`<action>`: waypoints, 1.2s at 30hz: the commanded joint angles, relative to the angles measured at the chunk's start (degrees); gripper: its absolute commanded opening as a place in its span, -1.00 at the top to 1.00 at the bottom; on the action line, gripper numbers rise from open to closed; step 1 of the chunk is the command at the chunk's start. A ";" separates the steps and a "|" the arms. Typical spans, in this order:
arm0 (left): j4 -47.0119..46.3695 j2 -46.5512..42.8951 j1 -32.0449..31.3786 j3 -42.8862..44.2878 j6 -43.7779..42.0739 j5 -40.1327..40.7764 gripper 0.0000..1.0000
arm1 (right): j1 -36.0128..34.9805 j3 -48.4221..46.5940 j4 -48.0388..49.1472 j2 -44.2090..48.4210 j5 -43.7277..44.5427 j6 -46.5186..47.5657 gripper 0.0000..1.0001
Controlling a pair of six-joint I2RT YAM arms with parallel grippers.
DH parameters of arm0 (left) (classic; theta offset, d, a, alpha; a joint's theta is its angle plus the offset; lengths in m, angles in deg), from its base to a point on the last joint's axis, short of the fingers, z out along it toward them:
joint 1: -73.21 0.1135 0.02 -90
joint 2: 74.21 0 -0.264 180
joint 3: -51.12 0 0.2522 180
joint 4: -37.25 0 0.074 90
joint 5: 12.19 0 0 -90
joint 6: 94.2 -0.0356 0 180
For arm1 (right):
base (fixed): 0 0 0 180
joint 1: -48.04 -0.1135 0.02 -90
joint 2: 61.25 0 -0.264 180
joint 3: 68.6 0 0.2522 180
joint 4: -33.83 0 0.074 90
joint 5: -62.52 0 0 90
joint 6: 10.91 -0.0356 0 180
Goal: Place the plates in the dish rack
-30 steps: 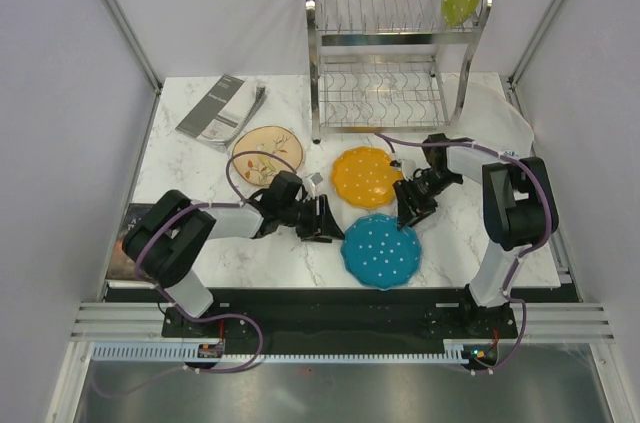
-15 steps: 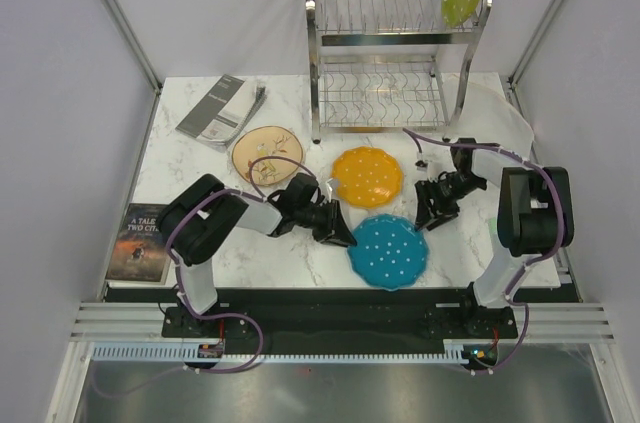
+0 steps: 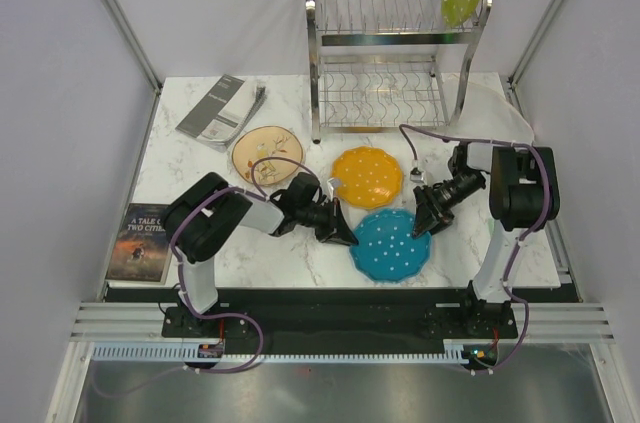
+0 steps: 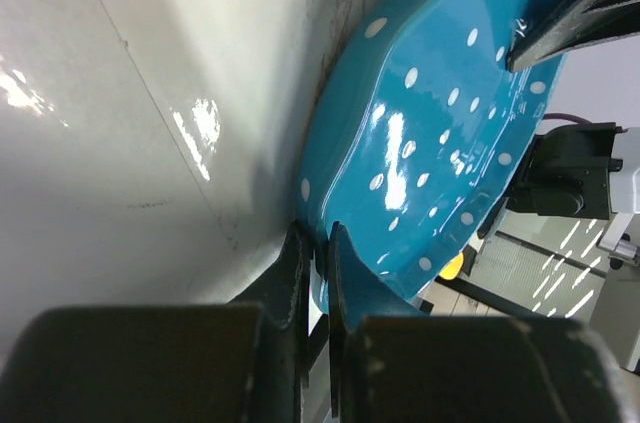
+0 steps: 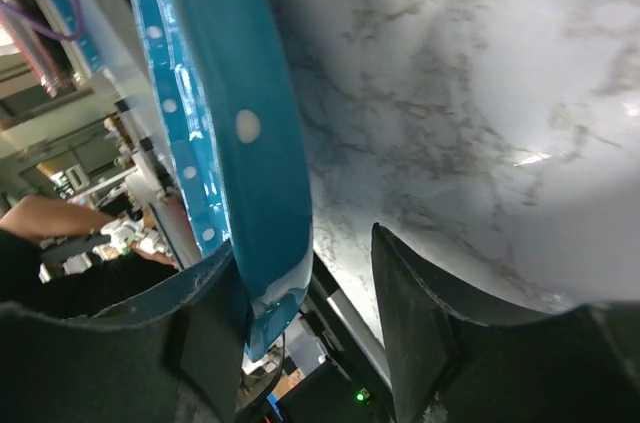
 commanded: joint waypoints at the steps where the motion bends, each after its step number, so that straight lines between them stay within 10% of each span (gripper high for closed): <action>1: -2.25 1.11 -0.38 2.61 3.08 1.16 0.93 | -0.02 -3.45 -7.54 -1.91 -6.20 8.40 -0.08; 11: -0.76 0.24 -0.38 4.28 1.94 2.56 0.76 | -0.02 -6.70 -15.11 -3.23 -7.00 15.88 0.62; 14: 2.22 -1.34 -0.38 4.54 -0.51 2.65 0.35 | -0.02 -6.62 -15.20 -0.52 -5.33 16.23 1.00; 21: 15.48 -12.40 3.47 3.93 -13.77 -0.68 -0.04 | 1.21 -11.00 -16.08 8.62 -0.41 14.74 1.00; 36: 31.85 -38.70 11.04 -1.61 -50.26 6.78 -0.09 | 1.21 -45.40 -16.08 26.48 -1.89 8.53 1.00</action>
